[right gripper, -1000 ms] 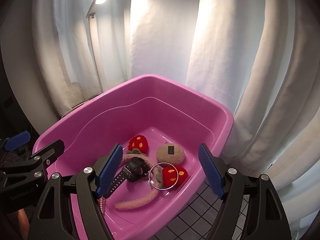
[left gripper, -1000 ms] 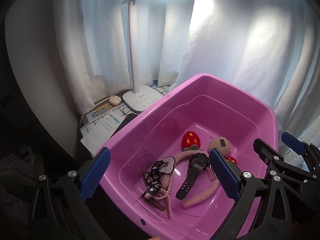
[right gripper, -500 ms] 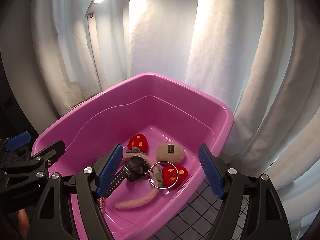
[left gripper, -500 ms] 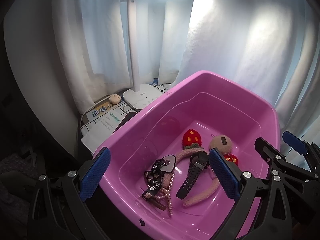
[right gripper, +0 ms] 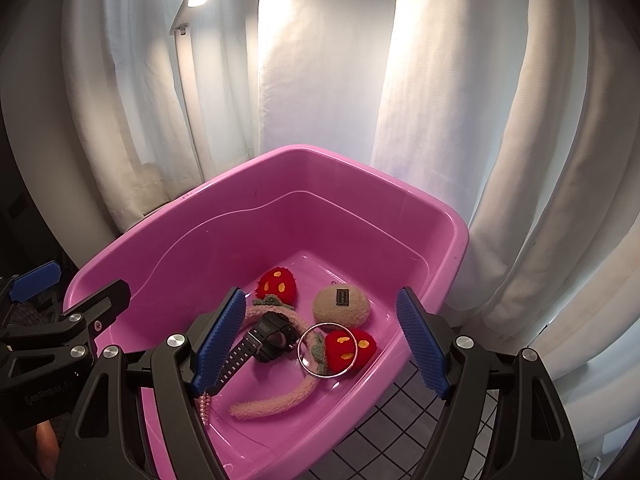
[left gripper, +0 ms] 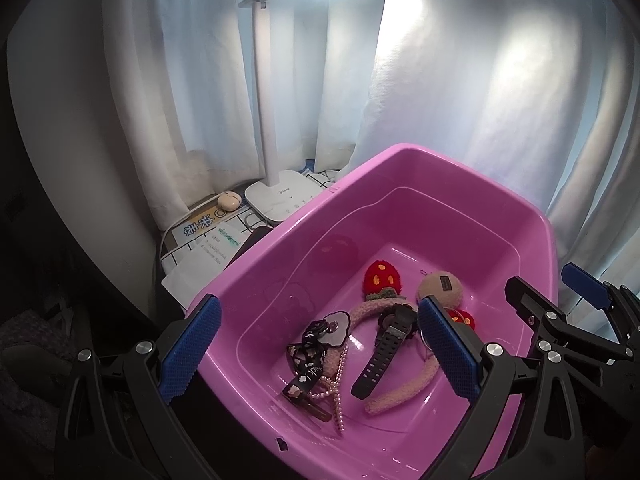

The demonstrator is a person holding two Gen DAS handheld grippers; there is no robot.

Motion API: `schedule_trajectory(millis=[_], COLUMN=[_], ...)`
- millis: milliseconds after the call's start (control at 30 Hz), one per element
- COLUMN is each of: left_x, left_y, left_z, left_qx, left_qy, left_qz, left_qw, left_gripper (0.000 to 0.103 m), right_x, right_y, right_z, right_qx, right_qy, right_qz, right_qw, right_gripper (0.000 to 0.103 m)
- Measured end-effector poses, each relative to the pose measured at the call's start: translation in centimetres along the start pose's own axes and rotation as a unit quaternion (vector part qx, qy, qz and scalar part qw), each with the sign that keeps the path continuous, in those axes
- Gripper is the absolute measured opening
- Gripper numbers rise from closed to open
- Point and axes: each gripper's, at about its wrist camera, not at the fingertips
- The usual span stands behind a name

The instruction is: Organize jewelry

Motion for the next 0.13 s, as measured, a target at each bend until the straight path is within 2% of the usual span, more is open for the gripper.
schedule_trajectory(millis=[133], left_x=[-0.15], left_y=[0.02], left_z=[-0.06], left_qx=[-0.004], left_qy=[-0.002], left_qz=[0.005], left_qw=[1.0000], left_gripper=[0.097], right_x=[0.05], right_y=[-0.12], right_z=[-0.03], right_qx=[0.000], right_qy=[0.001], right_qz=[-0.001], right_qw=[1.000], right_gripper=[0.074])
Point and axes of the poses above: each gripper's, at about its wrist camera, not at the fingertips, and z roughly against the way its jaws point, x to its right, y to its top, and after that the axes turned 4 degrees about -z, right-handed
